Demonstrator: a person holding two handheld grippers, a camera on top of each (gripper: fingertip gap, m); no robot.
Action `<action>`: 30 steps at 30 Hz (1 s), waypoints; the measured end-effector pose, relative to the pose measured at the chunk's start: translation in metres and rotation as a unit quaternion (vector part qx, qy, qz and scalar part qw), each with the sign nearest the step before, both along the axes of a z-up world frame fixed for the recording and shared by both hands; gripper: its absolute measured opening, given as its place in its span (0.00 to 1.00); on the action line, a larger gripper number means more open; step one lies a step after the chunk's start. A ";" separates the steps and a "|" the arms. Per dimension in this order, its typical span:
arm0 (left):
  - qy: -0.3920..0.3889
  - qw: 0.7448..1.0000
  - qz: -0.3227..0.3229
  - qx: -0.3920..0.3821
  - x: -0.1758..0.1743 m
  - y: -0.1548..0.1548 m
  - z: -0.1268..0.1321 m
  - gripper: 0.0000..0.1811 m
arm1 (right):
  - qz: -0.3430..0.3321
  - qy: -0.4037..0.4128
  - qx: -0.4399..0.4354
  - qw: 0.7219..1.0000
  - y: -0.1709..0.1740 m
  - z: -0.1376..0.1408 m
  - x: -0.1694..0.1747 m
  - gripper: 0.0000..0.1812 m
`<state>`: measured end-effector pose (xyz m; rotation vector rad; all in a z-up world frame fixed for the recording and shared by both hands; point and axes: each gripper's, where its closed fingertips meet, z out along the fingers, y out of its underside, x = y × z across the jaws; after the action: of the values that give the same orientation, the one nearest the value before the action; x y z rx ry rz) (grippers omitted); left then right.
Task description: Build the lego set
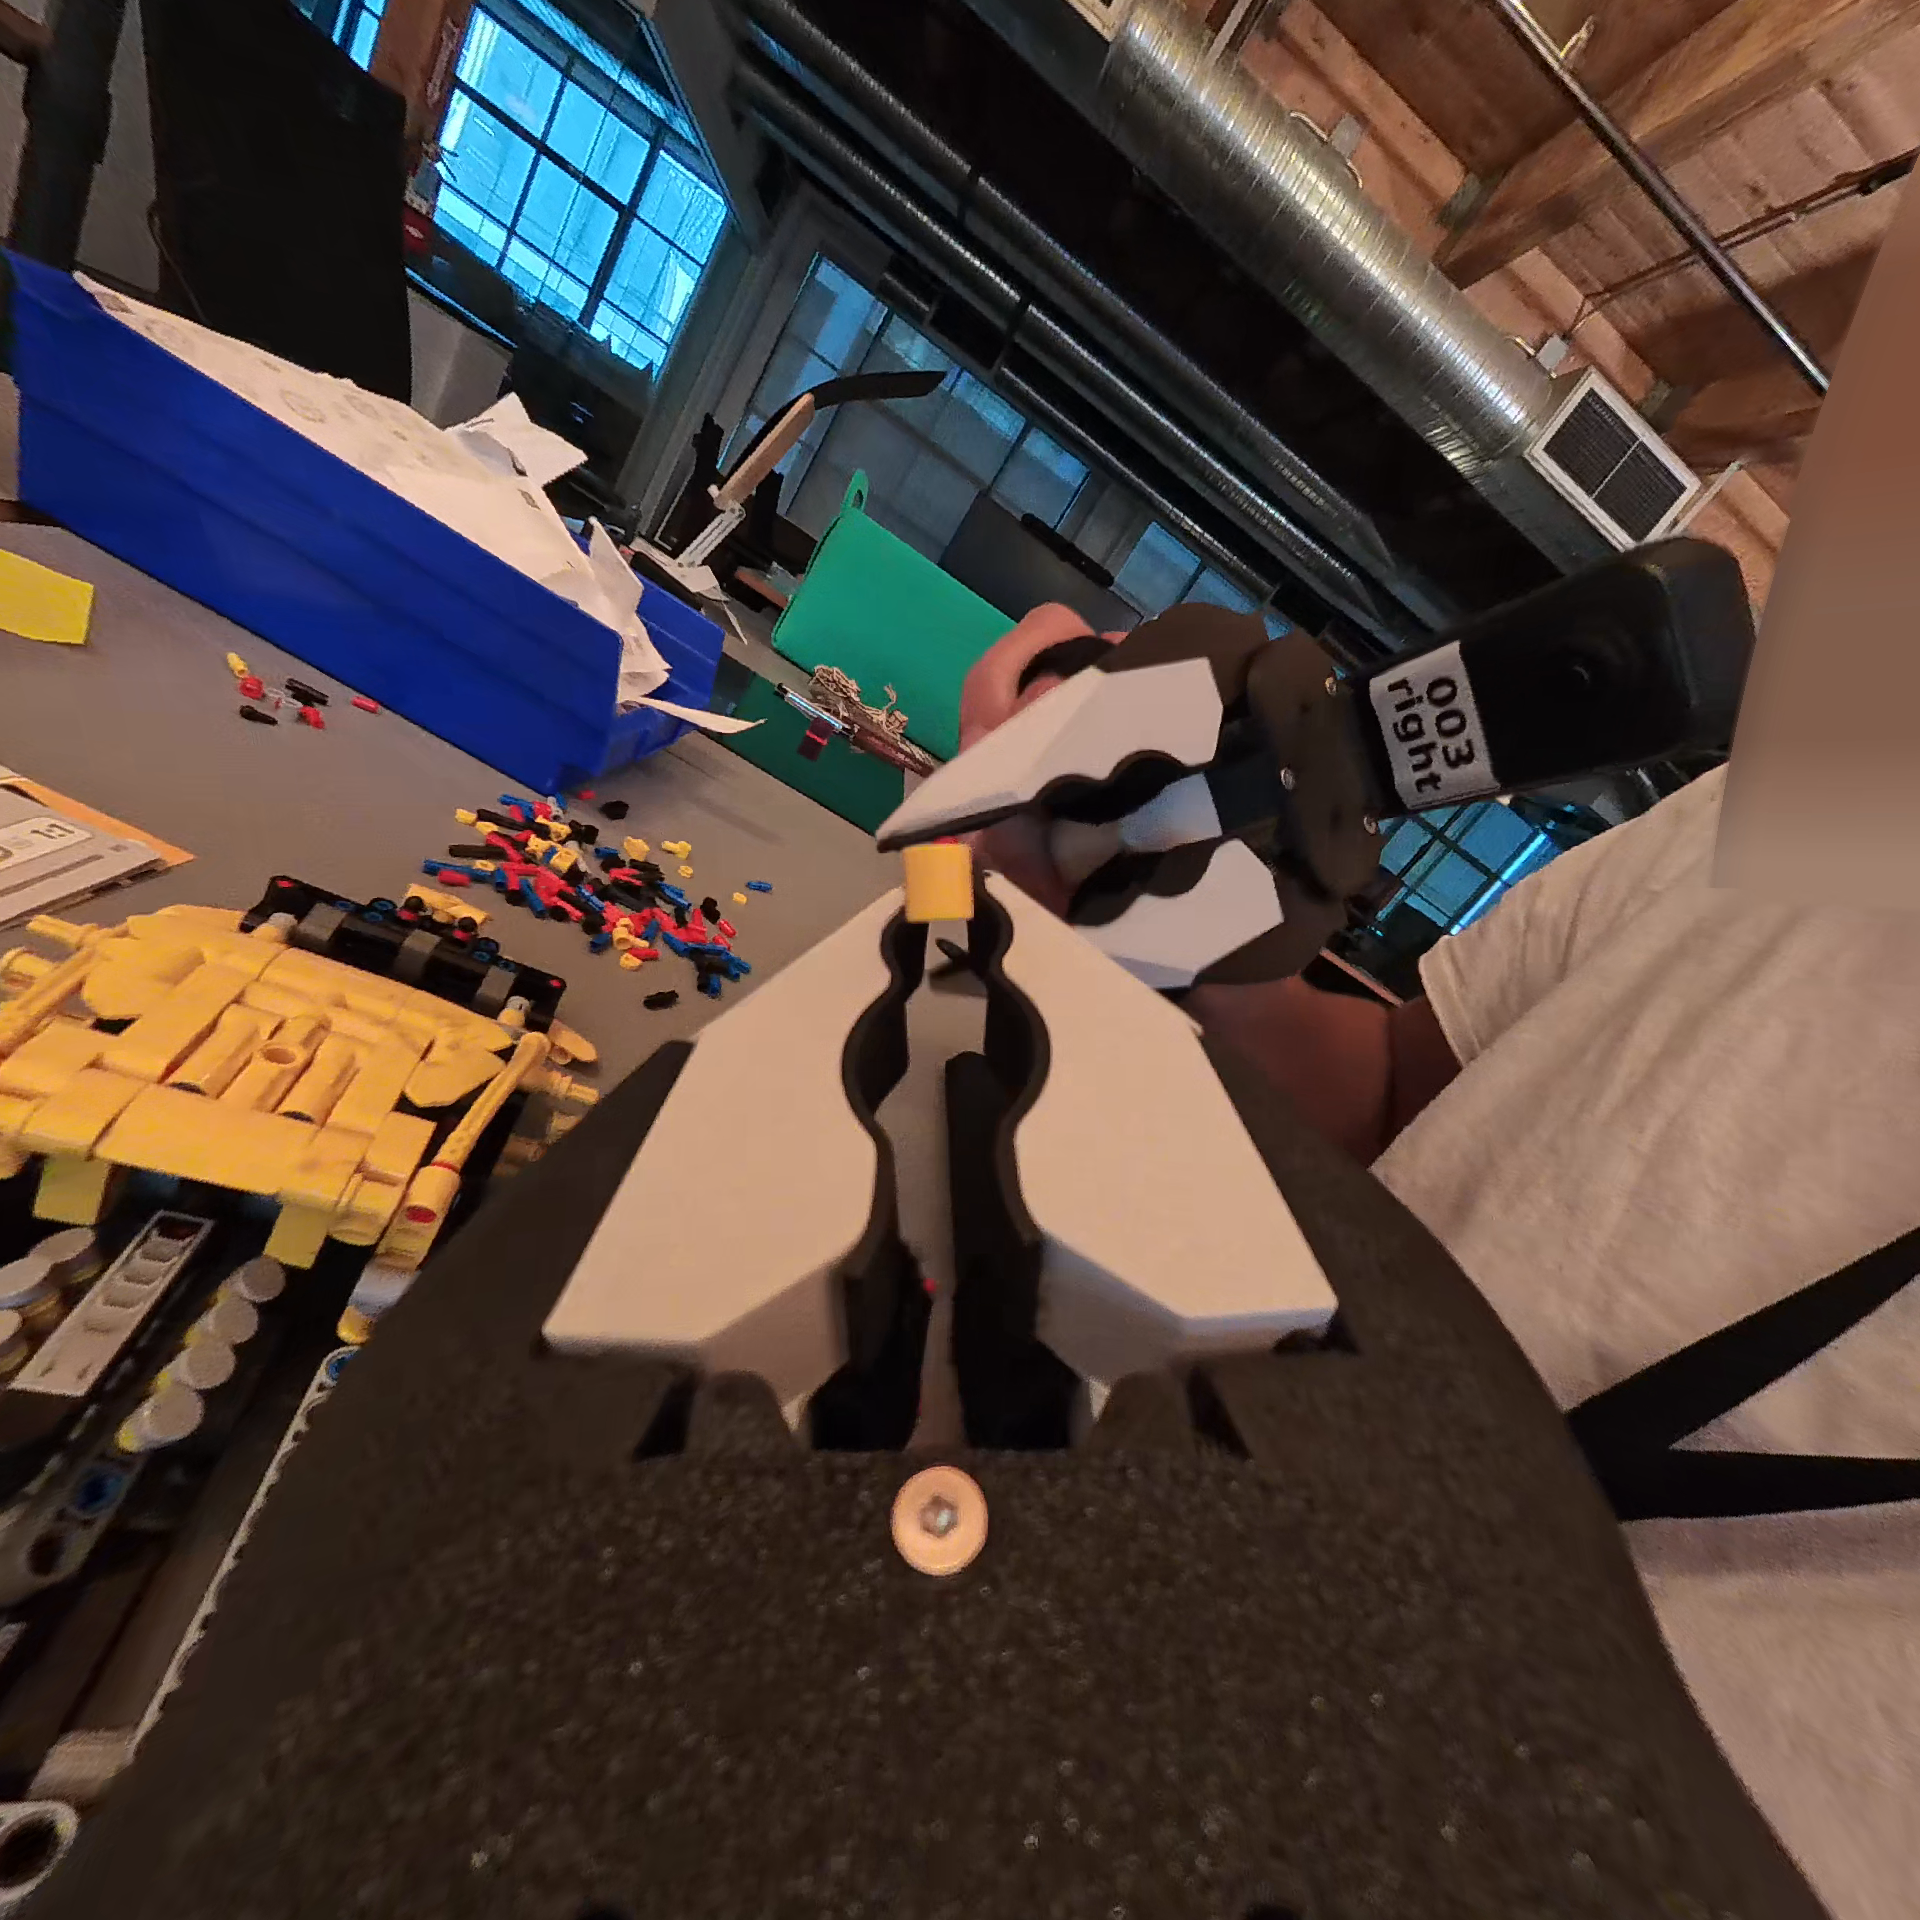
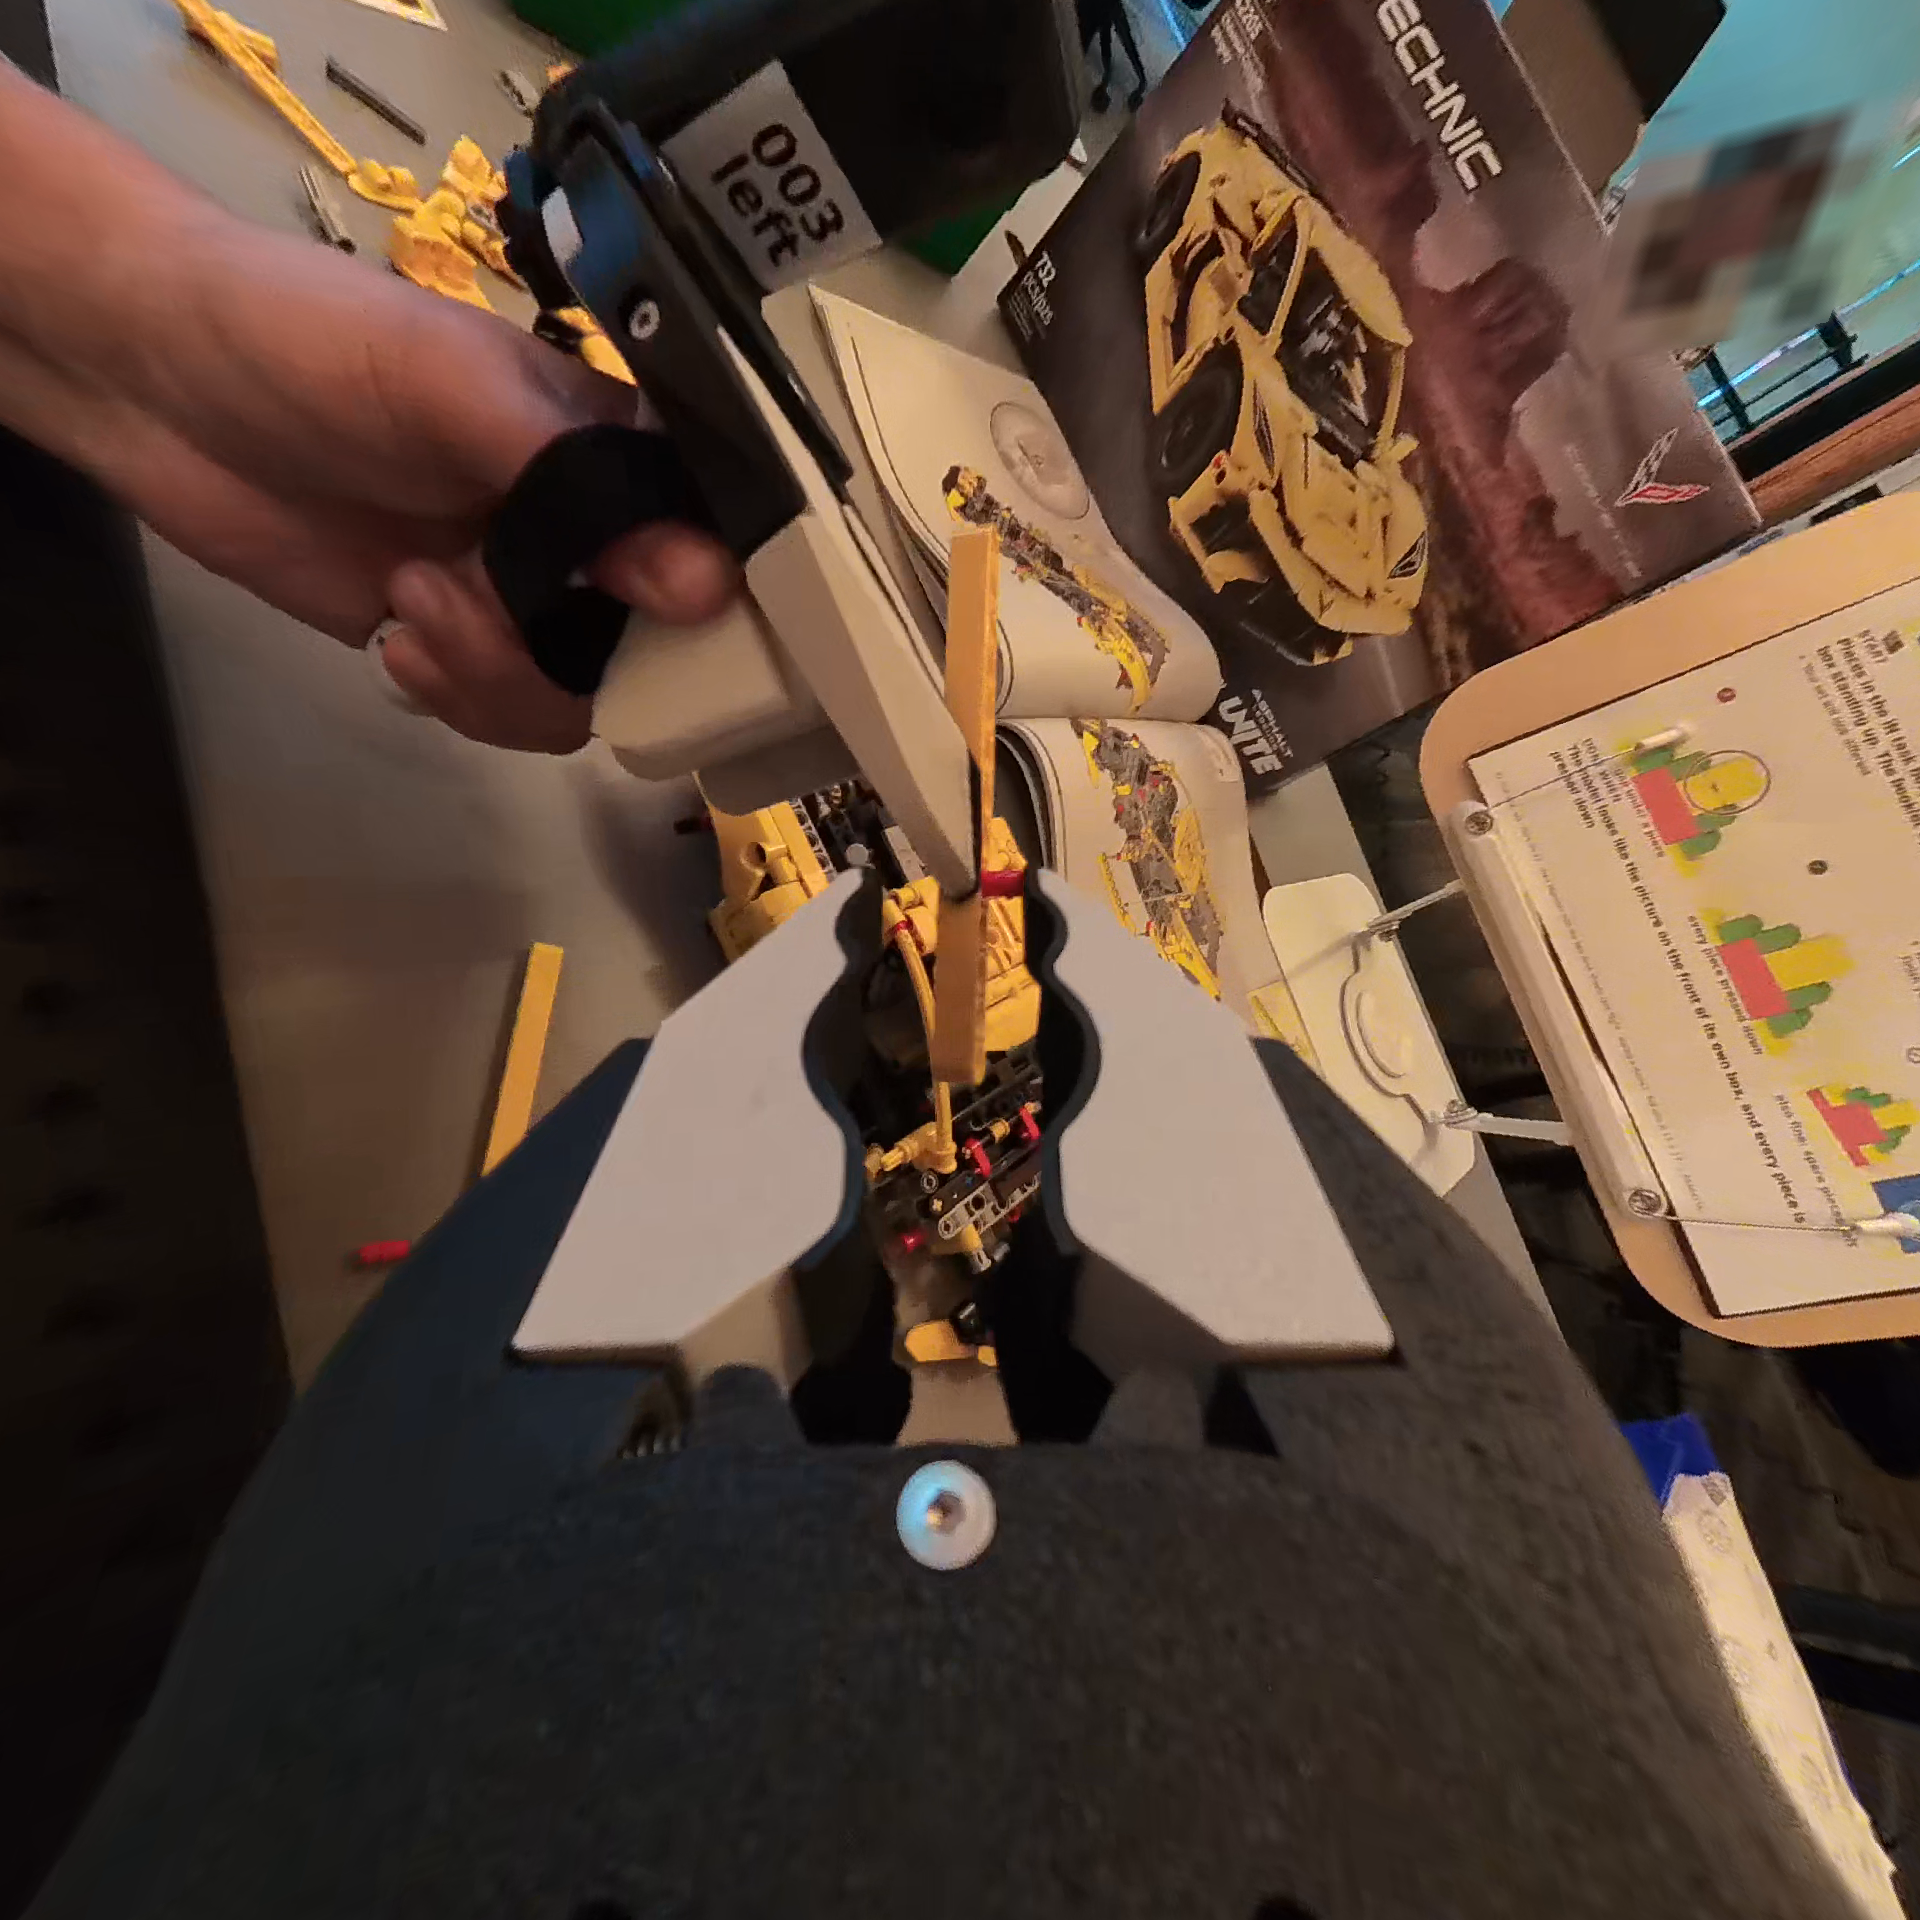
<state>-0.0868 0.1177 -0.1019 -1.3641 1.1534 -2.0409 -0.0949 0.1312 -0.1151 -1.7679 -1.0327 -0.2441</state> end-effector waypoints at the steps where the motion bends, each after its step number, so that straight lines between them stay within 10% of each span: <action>1: 0.002 1.000 -0.002 0.000 0.000 -0.001 -0.001 0.04 | -0.002 -0.003 0.004 1.000 0.001 0.001 0.001 0.11; 17: 0.057 0.993 0.058 0.091 -0.001 0.021 -0.019 0.04 | -0.023 0.080 -0.046 0.995 -0.013 -0.002 0.023 0.15; 30: 0.117 0.961 0.138 0.209 0.002 0.043 -0.043 0.04 | -0.048 0.124 -0.424 0.896 -0.126 -0.138 0.036 0.11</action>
<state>-0.0845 0.1608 -0.1452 -1.4707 1.3156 -1.3742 -0.0592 0.0051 -0.2531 -2.5471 -0.9209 0.4405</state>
